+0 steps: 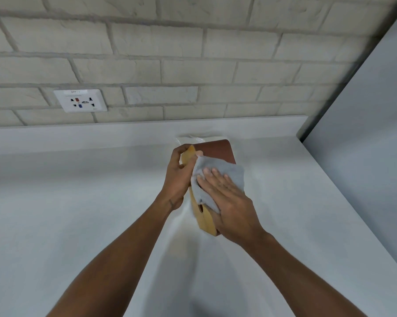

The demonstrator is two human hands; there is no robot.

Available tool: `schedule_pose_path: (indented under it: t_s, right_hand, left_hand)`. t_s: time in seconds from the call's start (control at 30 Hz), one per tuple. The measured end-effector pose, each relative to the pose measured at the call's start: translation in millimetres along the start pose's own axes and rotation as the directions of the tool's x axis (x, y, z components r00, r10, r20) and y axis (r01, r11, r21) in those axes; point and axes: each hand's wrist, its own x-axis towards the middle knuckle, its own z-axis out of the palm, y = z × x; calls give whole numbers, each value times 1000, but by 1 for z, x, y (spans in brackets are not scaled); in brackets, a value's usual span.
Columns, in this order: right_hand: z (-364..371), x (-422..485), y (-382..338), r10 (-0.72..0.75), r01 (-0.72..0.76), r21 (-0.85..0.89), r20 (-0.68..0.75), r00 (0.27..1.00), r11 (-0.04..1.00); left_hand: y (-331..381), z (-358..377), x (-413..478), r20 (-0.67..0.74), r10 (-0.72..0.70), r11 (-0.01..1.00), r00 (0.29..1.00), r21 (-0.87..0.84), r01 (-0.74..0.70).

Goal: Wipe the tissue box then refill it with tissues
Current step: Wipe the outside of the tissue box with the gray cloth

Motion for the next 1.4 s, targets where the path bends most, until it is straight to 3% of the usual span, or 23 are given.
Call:
schedule_pose_path:
  t_s: [0.2, 0.37, 0.5, 0.67, 0.7, 0.8, 0.83, 0.93, 1.07, 1.17, 1.3, 1.4]
  right_hand:
    - [-13, -63, 1, -82, 76, 86, 74, 994, 993]
    - [-9, -3, 8, 80, -79, 129, -1, 997, 988]
    - [1, 27, 10, 156, -156, 39, -8, 988, 987]
    - [-8, -18, 7, -137, 136, 9, 81, 987, 991]
    - [-10, -20, 13, -118, 117, 21, 67, 991, 993]
    - [-6, -8, 10, 215, -208, 127, -44, 976, 970]
    - [-1, -7, 4, 246, -236, 136, -63, 967, 962]
    - [-2, -8, 12, 49, -45, 69, -52, 997, 997]
    - [-17, 9, 30, 272, -268, 90, -31, 962, 959]
    - [-14, 15, 21, 80, -83, 91, 41, 996, 992]
    - [-22, 42, 24, 296, -300, 159, 48, 954, 941]
    - [-19, 53, 18, 124, -139, 190, 93, 988, 972]
  left_hand:
    - [-4, -1, 5, 34, 6, 1000, 999, -4, -6]
    - [-3, -3, 4, 48, 35, 999, 998, 21, -36]
    - [-4, -7, -4, 72, 46, 998, 996, 39, -48]
    - [-5, -11, -6, 58, 56, 997, 997, 55, -59]
    - [-4, -10, -6, 73, 57, 995, 996, 72, -62]
    - [-6, -8, -6, 90, 48, 996, 995, 76, -55]
    - [-7, -8, -5, 83, 51, 996, 995, 68, -56]
    - [-4, -10, -4, 99, 37, 996, 994, 71, -44]
    - [-1, -10, -5, 96, 23, 998, 995, 50, -28]
    - [-4, -11, -3, 99, 31, 998, 995, 59, -37]
    - [1, -12, -5, 119, 27, 997, 993, 71, -35]
    - [2, -10, -7, 163, 61, 989, 985, 121, -81]
